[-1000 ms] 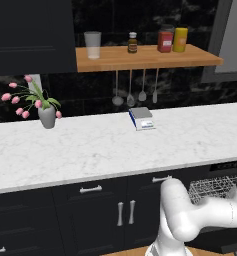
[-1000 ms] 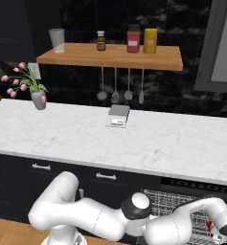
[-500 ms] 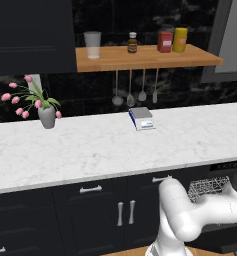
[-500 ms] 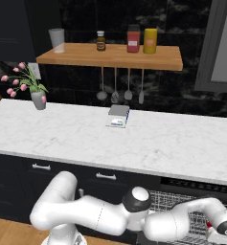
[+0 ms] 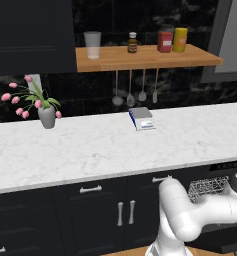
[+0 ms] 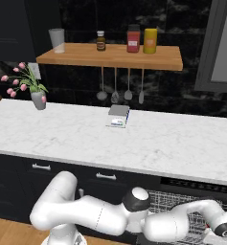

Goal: Pick up the cup and bowl from the counter, place them in the dishwasher, and close the dishwasher door.

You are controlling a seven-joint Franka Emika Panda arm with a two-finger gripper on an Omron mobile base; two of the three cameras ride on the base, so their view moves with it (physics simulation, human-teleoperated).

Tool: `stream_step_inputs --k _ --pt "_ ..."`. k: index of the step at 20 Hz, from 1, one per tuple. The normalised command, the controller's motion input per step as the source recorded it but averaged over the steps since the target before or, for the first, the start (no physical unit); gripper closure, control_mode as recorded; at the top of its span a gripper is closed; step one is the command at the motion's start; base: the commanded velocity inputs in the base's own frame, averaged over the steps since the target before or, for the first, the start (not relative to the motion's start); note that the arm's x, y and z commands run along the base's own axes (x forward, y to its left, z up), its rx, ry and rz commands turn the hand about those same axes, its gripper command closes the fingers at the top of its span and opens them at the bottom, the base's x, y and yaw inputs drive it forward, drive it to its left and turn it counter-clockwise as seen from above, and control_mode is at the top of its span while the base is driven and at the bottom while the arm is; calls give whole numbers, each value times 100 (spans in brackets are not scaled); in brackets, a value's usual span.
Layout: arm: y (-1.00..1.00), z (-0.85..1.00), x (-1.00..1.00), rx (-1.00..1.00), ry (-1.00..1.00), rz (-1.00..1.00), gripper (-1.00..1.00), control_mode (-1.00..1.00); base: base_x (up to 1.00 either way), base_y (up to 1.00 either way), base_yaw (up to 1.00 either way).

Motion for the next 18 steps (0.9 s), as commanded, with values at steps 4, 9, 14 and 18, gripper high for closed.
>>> stream_step_inputs --k 4,9,14,18 --pt "0 -100 17 22 0 -8 -100 -100 0 0 0" --pt "0 -100 55 42 0 -12 -100 -100 0 0 0" --pt "17 -85 92 46 -20 -12 -100 -100 0 0 0" --pt "59 -27 100 16 -34 -13 -100 -100 0 0 0"
